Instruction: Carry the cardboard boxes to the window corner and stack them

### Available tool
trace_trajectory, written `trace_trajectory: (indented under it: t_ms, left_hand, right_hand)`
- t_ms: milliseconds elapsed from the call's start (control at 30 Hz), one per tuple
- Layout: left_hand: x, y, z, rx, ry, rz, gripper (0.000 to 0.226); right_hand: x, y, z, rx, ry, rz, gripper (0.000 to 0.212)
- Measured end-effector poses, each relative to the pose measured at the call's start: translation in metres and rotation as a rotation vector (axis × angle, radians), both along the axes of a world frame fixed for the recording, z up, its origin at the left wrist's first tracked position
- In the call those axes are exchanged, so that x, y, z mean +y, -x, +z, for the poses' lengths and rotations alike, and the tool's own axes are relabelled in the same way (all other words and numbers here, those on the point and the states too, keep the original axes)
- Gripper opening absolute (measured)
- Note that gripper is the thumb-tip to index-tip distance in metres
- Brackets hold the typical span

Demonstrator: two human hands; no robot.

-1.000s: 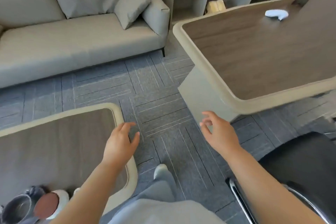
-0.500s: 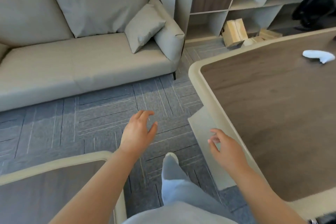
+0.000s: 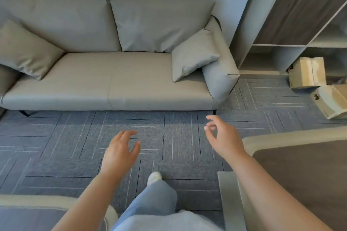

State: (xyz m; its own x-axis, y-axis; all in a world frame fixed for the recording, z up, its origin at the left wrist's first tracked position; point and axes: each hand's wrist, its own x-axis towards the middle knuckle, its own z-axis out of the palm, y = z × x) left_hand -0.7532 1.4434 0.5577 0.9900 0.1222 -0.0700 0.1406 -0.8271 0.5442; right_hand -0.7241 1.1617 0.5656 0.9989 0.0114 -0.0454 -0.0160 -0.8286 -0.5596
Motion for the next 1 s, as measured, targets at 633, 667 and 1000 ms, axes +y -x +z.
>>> trace_trajectory:
  t_ms: [633,667,1000]
  left_hand:
    - [-0.174,-0.440,0.013,-0.039,0.040,-0.723,0.033]
    - [-0.194,-0.452,0.013,-0.040,0.049,-0.777,0.034]
    - [-0.373,-0.526,0.003,0.010,-0.005,-0.983,0.033]
  right_hand:
    - [-0.096,-0.224,-0.024,0.207,-0.069,-0.712,0.036]
    - [-0.107,-0.224,-0.025,0.210,-0.078,-0.766,0.036]
    - [-0.254,-0.272,-0.040,0.236,-0.153,-0.999,0.038]
